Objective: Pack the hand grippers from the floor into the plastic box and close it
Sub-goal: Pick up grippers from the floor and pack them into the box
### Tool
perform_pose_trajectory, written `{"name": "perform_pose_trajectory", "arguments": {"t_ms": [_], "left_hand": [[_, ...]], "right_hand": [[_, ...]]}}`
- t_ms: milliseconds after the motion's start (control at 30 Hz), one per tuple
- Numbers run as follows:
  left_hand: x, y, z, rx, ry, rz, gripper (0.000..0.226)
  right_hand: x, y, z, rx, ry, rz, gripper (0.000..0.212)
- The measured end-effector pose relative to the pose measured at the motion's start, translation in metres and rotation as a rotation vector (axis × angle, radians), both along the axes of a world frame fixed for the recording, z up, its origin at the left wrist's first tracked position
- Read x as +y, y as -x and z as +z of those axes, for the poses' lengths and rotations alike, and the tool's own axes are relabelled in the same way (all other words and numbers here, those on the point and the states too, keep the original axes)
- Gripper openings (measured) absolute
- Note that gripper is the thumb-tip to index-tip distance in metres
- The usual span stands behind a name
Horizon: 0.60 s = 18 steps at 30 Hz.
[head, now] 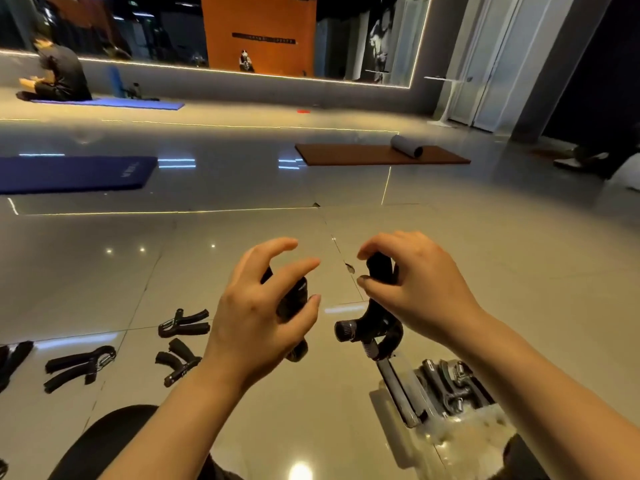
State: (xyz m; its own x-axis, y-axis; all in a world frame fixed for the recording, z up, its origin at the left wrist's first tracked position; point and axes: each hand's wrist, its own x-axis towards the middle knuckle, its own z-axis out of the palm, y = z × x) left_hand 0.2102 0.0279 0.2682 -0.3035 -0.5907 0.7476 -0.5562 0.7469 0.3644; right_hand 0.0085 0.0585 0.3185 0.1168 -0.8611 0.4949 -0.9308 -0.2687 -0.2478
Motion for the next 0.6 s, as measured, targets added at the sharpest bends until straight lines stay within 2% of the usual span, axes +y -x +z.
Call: {"name": "perform_pose_trajectory", "arguments": {"t_ms": [100,300,467,600], "left_hand": [[-0.012,0.020,-0.002,-0.024,-0.031,0.023,0.039],[-0.040,0.089,-0.010,-0.194,-0.083,-0.013,0.036],[-0.057,0.147,-0.021,-0.360,-0.141,-0.106,0.040],[-0.057,0.181,-0.032,-0.423,-0.134,-0.143,0.045]], "right_hand": [[-0.008,0.027,-0.017,-0.006,-0.080,0.000,0.022],[-0.023,0.104,-0.061,-0.047,-0.219,-0.060,0.011],[-0.041,0.163,-0.056,0.004,-0.215,-0.143,0.015],[-0.046,0.205,-0.051,0.027,-0.250,-0.185,0.018]]}}
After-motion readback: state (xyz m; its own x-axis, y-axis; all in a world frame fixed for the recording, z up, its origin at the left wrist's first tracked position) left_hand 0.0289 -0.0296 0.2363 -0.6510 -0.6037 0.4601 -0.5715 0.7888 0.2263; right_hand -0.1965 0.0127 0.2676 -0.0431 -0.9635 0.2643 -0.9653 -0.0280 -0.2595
